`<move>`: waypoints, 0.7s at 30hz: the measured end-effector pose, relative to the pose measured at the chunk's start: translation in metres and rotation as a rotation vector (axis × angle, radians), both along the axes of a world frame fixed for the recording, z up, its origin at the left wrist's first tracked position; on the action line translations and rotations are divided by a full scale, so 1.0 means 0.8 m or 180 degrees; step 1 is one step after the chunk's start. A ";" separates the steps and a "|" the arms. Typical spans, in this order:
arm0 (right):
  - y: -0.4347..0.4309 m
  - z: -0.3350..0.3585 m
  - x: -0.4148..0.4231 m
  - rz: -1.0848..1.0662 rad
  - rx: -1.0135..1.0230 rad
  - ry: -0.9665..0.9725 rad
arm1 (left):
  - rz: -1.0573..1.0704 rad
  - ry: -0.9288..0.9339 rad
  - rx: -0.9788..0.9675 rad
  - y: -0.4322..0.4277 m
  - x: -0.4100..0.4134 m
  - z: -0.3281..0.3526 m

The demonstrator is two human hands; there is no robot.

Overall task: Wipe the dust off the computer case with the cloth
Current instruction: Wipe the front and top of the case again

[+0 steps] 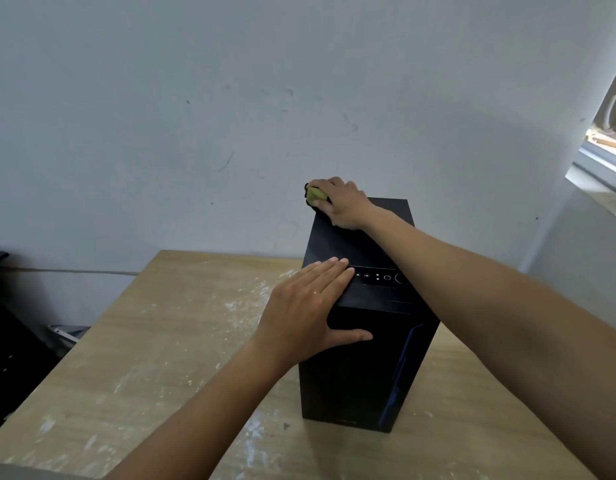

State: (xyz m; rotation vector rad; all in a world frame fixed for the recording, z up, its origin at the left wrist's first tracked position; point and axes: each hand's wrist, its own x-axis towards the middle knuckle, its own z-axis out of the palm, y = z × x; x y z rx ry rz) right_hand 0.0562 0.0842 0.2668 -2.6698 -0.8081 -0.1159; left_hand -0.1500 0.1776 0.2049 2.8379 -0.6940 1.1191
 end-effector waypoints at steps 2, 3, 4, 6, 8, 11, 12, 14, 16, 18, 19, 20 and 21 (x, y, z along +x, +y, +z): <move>0.000 -0.004 -0.013 0.0203 0.0048 0.0044 | 0.0005 0.0061 0.0006 0.000 -0.001 0.002; -0.002 -0.005 -0.022 0.0302 0.0075 0.0076 | 0.0006 0.0090 0.0014 -0.001 -0.002 0.003; -0.005 -0.005 -0.032 0.0377 0.0089 0.0141 | 0.0019 0.0121 0.0020 -0.001 -0.003 0.003; -0.017 -0.006 -0.055 0.0503 0.0148 0.0251 | 0.0033 0.0192 0.0025 -0.001 -0.003 0.004; -0.034 -0.006 -0.085 0.0641 0.0215 0.0209 | 0.0014 0.0247 -0.0012 -0.002 -0.003 0.004; -0.078 -0.010 -0.115 0.0710 0.0439 0.0121 | -0.0036 0.0220 -0.0077 -0.002 -0.003 0.003; -0.095 -0.009 -0.122 0.0614 0.0500 0.0073 | -0.0039 0.0219 -0.0085 -0.001 -0.003 0.003; -0.127 -0.011 -0.131 0.0299 0.0534 -0.0003 | -0.0074 0.0319 -0.0125 -0.002 -0.004 0.006; -0.147 -0.013 -0.142 0.0098 0.0522 0.0032 | -0.0113 0.0517 -0.0182 -0.002 -0.007 0.011; -0.157 -0.017 -0.163 -0.0009 0.0517 -0.0031 | -0.0166 0.0712 -0.0336 0.002 -0.010 0.016; -0.161 -0.017 -0.177 -0.0045 0.0543 -0.0080 | -0.0191 0.0887 -0.0559 0.006 -0.012 0.017; -0.163 -0.019 -0.191 -0.0074 0.0561 -0.0147 | -0.0188 0.1141 -0.0860 0.010 -0.016 0.019; -0.164 -0.021 -0.206 -0.0082 0.0578 -0.0230 | -0.0165 0.1397 -0.1173 0.014 -0.017 0.018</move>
